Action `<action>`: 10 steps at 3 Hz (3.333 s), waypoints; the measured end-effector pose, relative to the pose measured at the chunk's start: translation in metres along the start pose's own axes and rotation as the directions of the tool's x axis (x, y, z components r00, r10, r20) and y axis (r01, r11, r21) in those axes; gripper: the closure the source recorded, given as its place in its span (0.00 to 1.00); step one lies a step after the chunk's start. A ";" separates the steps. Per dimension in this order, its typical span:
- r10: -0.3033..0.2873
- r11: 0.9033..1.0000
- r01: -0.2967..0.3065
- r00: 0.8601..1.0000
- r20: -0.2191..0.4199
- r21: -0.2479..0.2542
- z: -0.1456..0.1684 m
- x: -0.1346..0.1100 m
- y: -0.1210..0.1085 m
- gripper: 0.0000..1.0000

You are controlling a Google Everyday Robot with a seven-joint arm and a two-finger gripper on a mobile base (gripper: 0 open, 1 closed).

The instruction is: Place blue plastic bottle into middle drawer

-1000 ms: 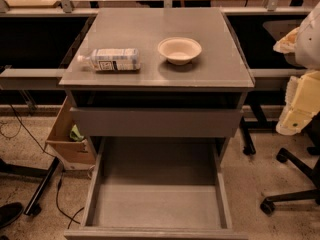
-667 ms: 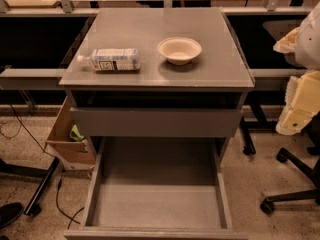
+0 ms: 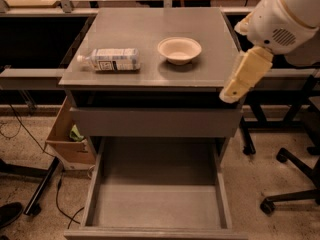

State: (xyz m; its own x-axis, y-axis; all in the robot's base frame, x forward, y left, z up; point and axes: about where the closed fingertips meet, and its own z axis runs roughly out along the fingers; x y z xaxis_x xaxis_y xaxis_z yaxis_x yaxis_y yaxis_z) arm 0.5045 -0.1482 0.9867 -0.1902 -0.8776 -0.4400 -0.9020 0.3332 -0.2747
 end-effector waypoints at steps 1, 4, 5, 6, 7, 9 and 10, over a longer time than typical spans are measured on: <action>0.046 0.999 -0.047 0.988 0.147 0.007 0.031 -0.060 -0.021 0.00; 0.096 0.995 -0.099 0.927 0.362 -0.011 0.088 -0.149 -0.034 0.00; 0.051 0.999 -0.040 0.882 0.468 -0.033 0.131 -0.186 -0.039 0.00; 0.046 0.998 -0.012 0.837 0.545 -0.065 0.179 -0.227 -0.048 0.00; 0.050 0.998 -0.020 0.816 0.576 -0.058 0.226 -0.264 -0.068 0.00; 0.075 0.997 -0.056 0.858 0.508 -0.052 0.285 -0.276 -0.093 0.00; 0.111 0.994 -0.094 0.889 0.443 -0.060 0.307 -0.250 -0.102 0.27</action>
Offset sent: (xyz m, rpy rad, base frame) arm 0.1271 0.1924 -0.0036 0.4958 -0.0405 -0.0828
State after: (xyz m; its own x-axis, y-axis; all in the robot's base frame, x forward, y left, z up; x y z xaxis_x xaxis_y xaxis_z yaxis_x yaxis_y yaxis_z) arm 0.7635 0.1425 0.8619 -0.0974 -0.5908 -0.8010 -0.9016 0.3932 -0.1804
